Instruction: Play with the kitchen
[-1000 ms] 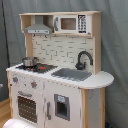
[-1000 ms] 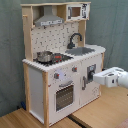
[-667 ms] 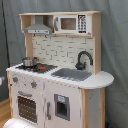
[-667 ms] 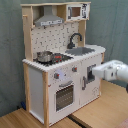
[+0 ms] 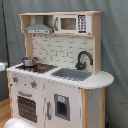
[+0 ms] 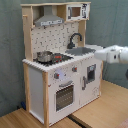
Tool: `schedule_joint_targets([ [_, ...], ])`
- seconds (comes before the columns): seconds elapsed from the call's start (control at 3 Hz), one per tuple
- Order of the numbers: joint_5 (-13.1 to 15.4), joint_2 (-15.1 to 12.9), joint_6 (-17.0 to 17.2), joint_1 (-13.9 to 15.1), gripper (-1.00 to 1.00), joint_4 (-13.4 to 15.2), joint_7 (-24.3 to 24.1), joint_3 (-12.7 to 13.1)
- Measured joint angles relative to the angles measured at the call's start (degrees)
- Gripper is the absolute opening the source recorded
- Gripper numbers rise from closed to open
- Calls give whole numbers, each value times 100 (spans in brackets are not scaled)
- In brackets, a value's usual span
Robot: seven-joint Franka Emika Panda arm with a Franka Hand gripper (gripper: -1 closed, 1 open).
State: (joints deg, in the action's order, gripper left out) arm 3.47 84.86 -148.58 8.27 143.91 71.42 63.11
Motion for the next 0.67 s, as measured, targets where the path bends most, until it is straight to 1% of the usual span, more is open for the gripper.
schedule_joint_targets([
  [0.33,2,-251,-266,134,100,-74,318,-335],
  [0.67,-3,-207,-585,403,100,-89,432,-752],
])
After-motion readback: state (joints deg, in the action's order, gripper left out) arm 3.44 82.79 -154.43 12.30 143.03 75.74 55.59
